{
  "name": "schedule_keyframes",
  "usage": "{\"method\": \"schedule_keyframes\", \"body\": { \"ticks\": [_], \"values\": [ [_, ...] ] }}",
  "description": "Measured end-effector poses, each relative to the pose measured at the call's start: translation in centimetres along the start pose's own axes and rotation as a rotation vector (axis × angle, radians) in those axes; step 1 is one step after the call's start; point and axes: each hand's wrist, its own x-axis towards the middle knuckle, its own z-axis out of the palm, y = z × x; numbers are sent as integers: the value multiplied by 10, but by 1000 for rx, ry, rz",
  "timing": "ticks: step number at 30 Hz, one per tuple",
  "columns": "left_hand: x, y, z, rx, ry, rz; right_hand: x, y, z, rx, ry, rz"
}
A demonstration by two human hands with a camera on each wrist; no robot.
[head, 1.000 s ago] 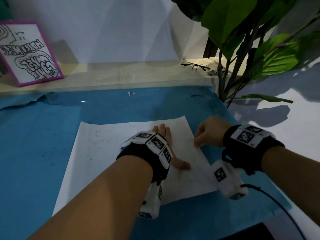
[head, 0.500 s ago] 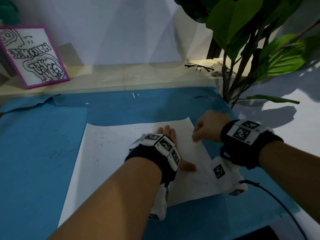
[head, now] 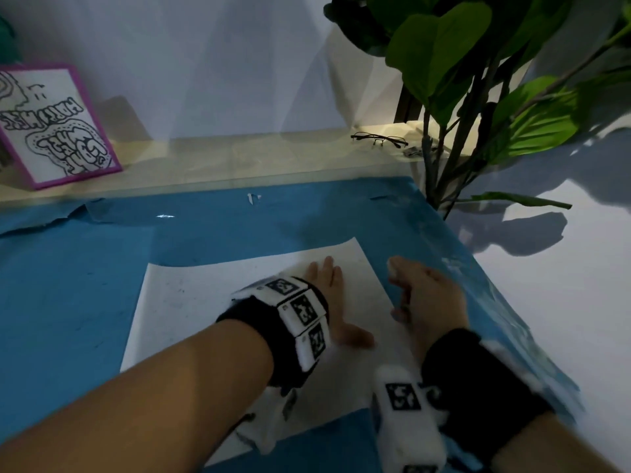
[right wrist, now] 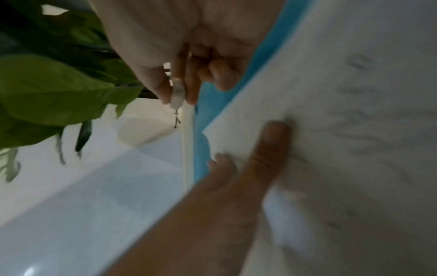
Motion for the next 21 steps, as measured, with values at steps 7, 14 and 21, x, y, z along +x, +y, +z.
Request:
{"method": "schedule_keyframes", "body": {
  "ticks": [7,14,21],
  "values": [
    [-2,21,5,288,-40,448,4,25,1,171,130,-77],
    [46,2,-28,220,142,147,7,32,2,86,100,-121],
    [40,-12,-28,269,67,-39,-2,25,-2,152,-59,-76]
  ]
}}
